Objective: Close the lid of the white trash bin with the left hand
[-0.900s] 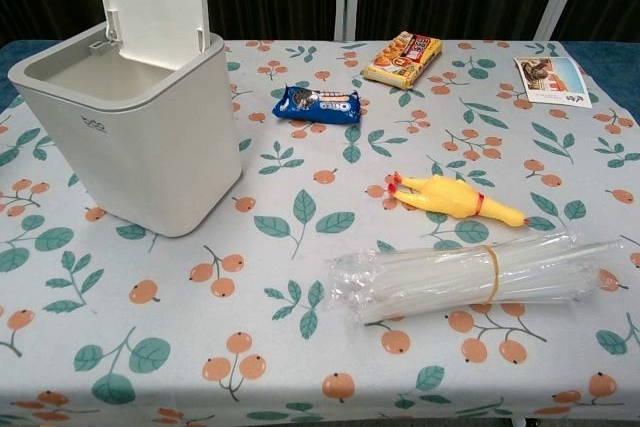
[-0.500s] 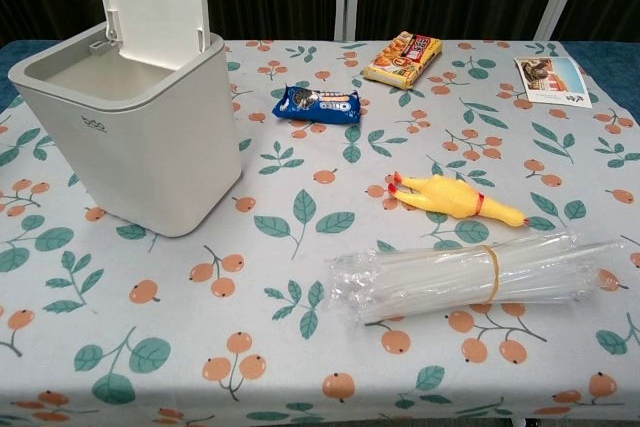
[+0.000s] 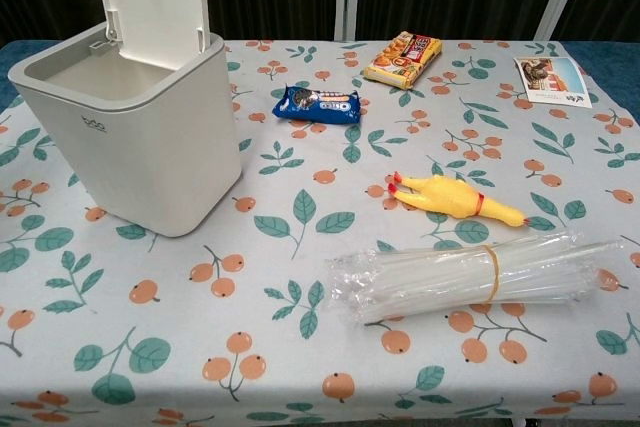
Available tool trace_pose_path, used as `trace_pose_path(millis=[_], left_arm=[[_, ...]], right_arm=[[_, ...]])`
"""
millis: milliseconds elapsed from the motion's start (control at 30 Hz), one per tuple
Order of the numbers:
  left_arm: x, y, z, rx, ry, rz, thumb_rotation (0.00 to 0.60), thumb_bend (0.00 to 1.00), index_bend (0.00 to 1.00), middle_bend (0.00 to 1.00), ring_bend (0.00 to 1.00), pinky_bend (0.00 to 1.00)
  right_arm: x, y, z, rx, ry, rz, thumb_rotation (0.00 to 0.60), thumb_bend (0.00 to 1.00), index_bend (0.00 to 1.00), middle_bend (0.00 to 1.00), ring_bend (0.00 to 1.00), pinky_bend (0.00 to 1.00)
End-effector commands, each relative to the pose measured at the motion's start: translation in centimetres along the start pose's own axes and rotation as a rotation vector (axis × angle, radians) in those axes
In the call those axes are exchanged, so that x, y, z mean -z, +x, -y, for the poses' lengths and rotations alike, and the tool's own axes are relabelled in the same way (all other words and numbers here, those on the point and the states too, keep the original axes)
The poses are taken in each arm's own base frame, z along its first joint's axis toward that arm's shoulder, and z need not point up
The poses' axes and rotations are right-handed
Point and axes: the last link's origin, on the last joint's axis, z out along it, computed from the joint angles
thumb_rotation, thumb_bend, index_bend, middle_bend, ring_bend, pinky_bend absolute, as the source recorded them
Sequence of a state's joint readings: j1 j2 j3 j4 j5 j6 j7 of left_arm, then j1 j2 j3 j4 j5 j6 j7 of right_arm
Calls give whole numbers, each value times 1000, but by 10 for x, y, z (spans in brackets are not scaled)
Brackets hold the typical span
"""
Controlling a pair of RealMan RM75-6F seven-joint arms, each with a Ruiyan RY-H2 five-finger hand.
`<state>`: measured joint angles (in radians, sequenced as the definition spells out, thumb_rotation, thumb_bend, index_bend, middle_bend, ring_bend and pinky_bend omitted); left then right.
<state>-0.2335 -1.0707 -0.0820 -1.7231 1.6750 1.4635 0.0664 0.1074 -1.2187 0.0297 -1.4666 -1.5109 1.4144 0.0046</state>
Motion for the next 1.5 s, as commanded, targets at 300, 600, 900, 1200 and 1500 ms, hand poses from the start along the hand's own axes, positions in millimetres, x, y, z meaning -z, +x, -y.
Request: trace_pose_path(millis=[300,600,900,1200,1500], left_arm=[[-54,14,-47,27,-206,23,600,864,88,121,25,129],[-92,17,-70,-7,-293,30,600,862,88,121,26,130],[-124,6,-84,-10,-314,104,600,863,88,121,25,132],[-130,4,-88,-42,-308,169,600,863,88,233,11,132],[-117,9,-90,-59,-314,176,600,863,88,323,10,131]], right_arm=[[0,-1,-4,-2,-12,4,600,238,0,0,0,0],[1,-3,-9,-9,-22,9,600,238,0,0,0,0],[1,-5,-14,-10,-31,24,600,237,0,0,0,0],[1,-6,-16,-15,-34,26,600,237,0,0,0,0],[1,-7,-17,-17,-34,24,600,237,0,0,0,0]])
